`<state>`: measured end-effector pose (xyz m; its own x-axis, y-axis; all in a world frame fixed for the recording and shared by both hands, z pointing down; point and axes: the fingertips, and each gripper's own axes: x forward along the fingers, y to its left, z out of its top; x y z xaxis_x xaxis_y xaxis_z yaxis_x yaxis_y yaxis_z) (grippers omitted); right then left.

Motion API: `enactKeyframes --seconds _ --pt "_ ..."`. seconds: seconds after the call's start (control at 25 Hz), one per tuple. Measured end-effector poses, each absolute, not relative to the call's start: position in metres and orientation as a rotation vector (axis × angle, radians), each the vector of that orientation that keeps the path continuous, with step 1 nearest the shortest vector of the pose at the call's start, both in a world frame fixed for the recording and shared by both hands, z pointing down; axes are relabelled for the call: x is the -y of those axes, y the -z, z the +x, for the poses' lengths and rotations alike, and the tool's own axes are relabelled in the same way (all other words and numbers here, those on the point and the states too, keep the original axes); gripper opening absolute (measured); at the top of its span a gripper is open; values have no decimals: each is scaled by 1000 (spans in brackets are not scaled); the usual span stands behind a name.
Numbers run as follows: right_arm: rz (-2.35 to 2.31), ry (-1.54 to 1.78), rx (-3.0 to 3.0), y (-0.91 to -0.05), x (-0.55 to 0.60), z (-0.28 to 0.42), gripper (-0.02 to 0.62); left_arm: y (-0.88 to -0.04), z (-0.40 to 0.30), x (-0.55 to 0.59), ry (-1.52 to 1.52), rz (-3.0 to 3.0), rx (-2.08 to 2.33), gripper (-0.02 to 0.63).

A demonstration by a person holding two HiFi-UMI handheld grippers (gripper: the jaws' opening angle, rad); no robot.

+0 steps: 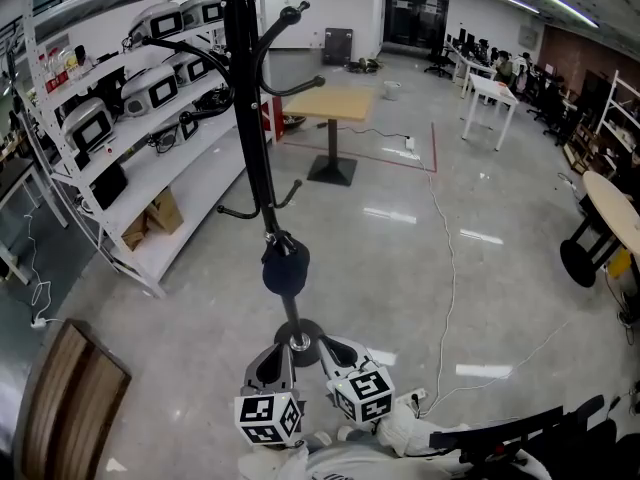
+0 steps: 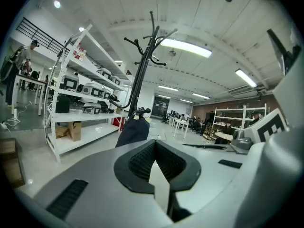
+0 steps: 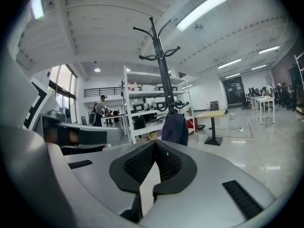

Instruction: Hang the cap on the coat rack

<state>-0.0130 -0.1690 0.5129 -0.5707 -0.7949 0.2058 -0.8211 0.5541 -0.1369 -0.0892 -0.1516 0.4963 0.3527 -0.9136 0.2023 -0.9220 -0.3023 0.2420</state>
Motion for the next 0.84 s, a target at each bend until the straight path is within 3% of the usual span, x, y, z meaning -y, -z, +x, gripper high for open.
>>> enactKeyframes --seconds 0.84 --pt "1378 -346 2649 -517 153 4 14 -498 -77 135 -37 2291 1626 2"
